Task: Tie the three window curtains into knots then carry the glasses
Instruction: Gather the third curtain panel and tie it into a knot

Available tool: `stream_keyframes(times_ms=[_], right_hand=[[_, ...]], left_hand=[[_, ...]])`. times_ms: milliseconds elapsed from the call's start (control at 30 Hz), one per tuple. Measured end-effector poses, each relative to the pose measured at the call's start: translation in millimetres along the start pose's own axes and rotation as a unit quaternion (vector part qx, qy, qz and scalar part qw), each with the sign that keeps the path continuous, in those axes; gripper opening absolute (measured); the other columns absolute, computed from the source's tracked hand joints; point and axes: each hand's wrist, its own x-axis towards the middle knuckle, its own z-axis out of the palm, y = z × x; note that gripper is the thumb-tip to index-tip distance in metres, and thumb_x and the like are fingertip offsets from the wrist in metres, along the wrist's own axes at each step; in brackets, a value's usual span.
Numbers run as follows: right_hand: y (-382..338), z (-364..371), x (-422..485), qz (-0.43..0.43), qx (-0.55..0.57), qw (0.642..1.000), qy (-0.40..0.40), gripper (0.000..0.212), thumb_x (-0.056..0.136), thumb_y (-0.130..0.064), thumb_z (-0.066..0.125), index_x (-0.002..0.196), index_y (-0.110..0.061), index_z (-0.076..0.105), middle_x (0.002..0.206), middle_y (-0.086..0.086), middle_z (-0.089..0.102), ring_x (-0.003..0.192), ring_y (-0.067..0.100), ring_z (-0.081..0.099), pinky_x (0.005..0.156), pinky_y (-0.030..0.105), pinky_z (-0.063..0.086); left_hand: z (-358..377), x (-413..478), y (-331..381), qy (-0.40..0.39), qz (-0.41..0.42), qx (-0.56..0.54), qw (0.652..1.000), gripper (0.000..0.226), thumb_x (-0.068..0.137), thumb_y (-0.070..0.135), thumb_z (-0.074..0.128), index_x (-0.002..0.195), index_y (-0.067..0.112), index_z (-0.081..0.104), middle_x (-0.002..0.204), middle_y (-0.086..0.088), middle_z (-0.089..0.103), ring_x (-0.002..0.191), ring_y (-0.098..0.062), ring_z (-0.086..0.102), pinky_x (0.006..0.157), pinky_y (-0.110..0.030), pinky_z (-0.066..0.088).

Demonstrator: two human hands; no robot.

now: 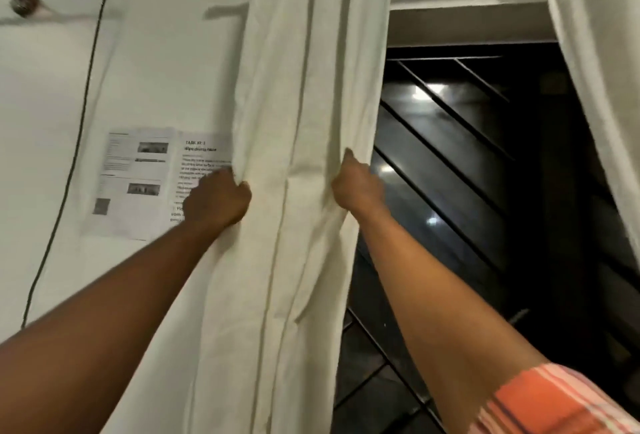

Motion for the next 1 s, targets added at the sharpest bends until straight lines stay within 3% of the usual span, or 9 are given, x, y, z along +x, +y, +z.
stream_keyframes(times_ms=[133,300,367,433,567,667,767,867,1000], right_hand=[[57,-19,-17,0.043,0.045,0.997,0.04,0.041,0.086,-0.008,0.044,0.127,-0.014,0.044,0.119,0.01,0.058,0.104,0.031,0.058,0.078,0.037,0.048],[91,-43,-21,0.093,0.072,0.991,0.067,0.028,0.087,-0.019,0.057,0.115,-0.014,0.06,0.111,0.007,0.061,0.092,0.027,0.057,0.067,0.03,0.039],[95,-47,-19,0.087,0.088,0.99,0.07,0.027,0.086,-0.028,0.062,0.11,-0.015,0.064,0.106,0.005,0.065,0.084,0.023,0.056,0.064,0.029,0.039],[95,-49,-19,0.078,0.098,0.99,0.064,0.031,0.083,-0.035,0.066,0.108,-0.015,0.065,0.1,0.004,0.066,0.085,0.023,0.06,0.064,0.029,0.041],[89,-47,-21,0.052,0.107,0.993,0.012,0.036,0.079,-0.037,0.07,0.104,-0.012,0.062,0.098,0.001,0.065,0.087,0.023,0.063,0.073,0.038,0.054],[94,-46,-21,0.061,0.104,0.992,-0.037,0.04,0.082,-0.032,0.067,0.112,-0.008,0.06,0.108,0.01,0.065,0.093,0.029,0.064,0.078,0.041,0.056],[108,-53,-27,0.1,0.1,0.99,-0.007,0.035,0.089,-0.022,0.059,0.12,-0.006,0.058,0.118,0.015,0.063,0.102,0.033,0.061,0.073,0.032,0.047],[120,-59,-35,0.173,0.055,0.981,0.066,0.031,0.093,-0.013,0.049,0.121,-0.004,0.057,0.124,0.015,0.057,0.111,0.035,0.056,0.072,0.034,0.038],[110,-59,-41,0.154,0.062,0.983,0.074,0.028,0.092,-0.01,0.046,0.117,-0.003,0.056,0.122,0.015,0.057,0.108,0.034,0.056,0.07,0.033,0.037]], left_hand=[[17,-16,58,0.132,0.111,-0.035,0.984,0.078,0.079,0.013,0.056,0.147,0.02,0.017,0.149,-0.013,0.022,0.126,-0.039,0.036,0.098,-0.05,0.035],[38,-32,119,0.241,0.361,0.046,0.9,0.055,0.076,0.008,0.056,0.131,0.012,0.05,0.139,-0.014,0.045,0.125,-0.034,0.043,0.099,-0.044,0.036],[48,-41,137,0.218,0.329,0.007,0.919,0.049,0.086,0.026,0.056,0.133,0.013,0.048,0.137,-0.012,0.046,0.118,-0.032,0.049,0.092,-0.043,0.042],[55,-50,150,0.157,0.224,-0.052,0.961,0.068,0.088,0.042,0.055,0.145,0.017,0.027,0.145,-0.01,0.034,0.121,-0.031,0.045,0.09,-0.043,0.045],[59,-59,151,0.049,0.063,-0.126,0.989,0.094,0.083,0.034,0.067,0.149,0.023,0.0,0.143,-0.01,0.035,0.121,-0.033,0.047,0.084,-0.042,0.044],[65,-53,127,-0.007,-0.007,-0.155,0.988,0.073,0.081,0.028,0.063,0.143,0.018,0.024,0.124,-0.009,0.055,0.106,-0.033,0.058,0.079,-0.035,0.046],[59,-51,100,-0.01,-0.036,-0.168,0.985,0.042,0.079,0.027,0.058,0.118,0.012,0.052,0.113,-0.009,0.061,0.097,-0.032,0.06,0.082,-0.04,0.05],[49,-53,86,0.038,-0.037,-0.106,0.993,0.033,0.084,0.023,0.055,0.114,0.011,0.053,0.114,-0.012,0.059,0.101,-0.036,0.057,0.079,-0.038,0.043],[43,-61,87,0.063,0.018,-0.049,0.997,0.033,0.088,0.025,0.051,0.117,0.009,0.048,0.115,-0.015,0.058,0.101,-0.037,0.056,0.073,-0.036,0.036]])
